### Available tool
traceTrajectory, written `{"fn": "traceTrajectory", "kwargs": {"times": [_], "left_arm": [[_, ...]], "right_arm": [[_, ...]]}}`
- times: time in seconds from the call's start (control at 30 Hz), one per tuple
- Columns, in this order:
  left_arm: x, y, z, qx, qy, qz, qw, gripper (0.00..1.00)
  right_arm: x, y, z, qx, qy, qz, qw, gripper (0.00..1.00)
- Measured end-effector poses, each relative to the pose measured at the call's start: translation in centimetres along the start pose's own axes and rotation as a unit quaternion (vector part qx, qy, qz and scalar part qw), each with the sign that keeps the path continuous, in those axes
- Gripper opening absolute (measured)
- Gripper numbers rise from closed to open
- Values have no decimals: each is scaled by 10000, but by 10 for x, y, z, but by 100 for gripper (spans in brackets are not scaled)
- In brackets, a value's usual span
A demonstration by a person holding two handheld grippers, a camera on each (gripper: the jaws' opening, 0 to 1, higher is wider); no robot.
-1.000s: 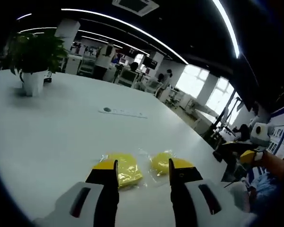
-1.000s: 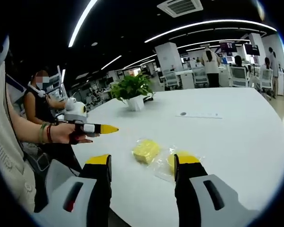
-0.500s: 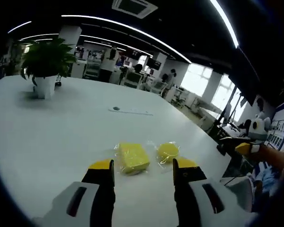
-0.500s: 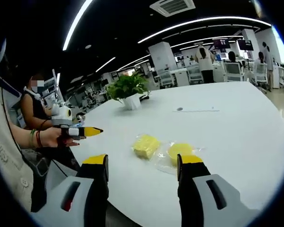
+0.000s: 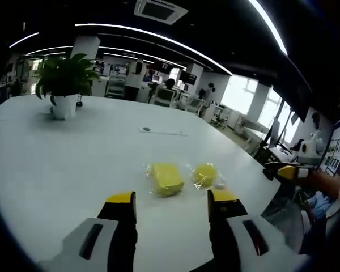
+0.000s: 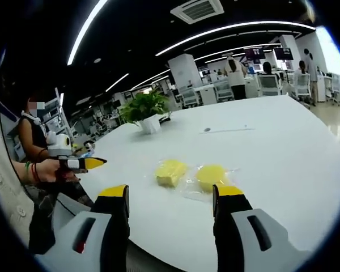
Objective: Compare the silicone blocks by pressing each to a similar depth, holding the contact briefly, and releasing to observe deformation and rebound differences across the visible hardness samples.
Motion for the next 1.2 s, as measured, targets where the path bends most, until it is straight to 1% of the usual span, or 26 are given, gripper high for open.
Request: {"fn": "traceTrajectory", "kwargs": {"times": [0.2, 0.27, 0.3, 0.53, 0.7, 0.87, 1.2], "left_arm": [[6, -4, -7, -19, 62, -63, 10000, 51], [8, -4, -9, -47, 63, -56, 10000, 51], [9, -3, -9, -32, 72, 16, 10000, 51], [14, -1, -10, -91, 81, -96, 9999, 53], [11, -1, -10, -120, 88, -145, 9998, 54], [11, 1, -11, -162, 101, -157, 9997, 54], [10, 1, -11, -174, 98, -208, 9996, 55]], "right_arm": [[-2, -7, -5, -55, -150, 120, 9998, 56], [-3, -9, -6, -82, -196, 172, 9996, 56], [-3, -11, -7, -89, -224, 203, 9995, 56], [-2, -16, -12, -146, -304, 282, 9990, 57], [-2, -16, -14, -124, -343, 272, 9990, 56], [-2, -10, -16, -236, -375, 250, 9987, 56], [-4, -9, -16, -229, -395, 241, 9987, 55]]}}
Point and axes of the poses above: the point that each gripper's makers call its tool centre point, and the gripper's own axes: z roughly forward along the fingers, x roughly to its left, y roughly out of its top, the point moved 10 cm from there along -z, roughly backward along the fingers, and after that the axes turned 1 degree about x, right-handed, at the moved point
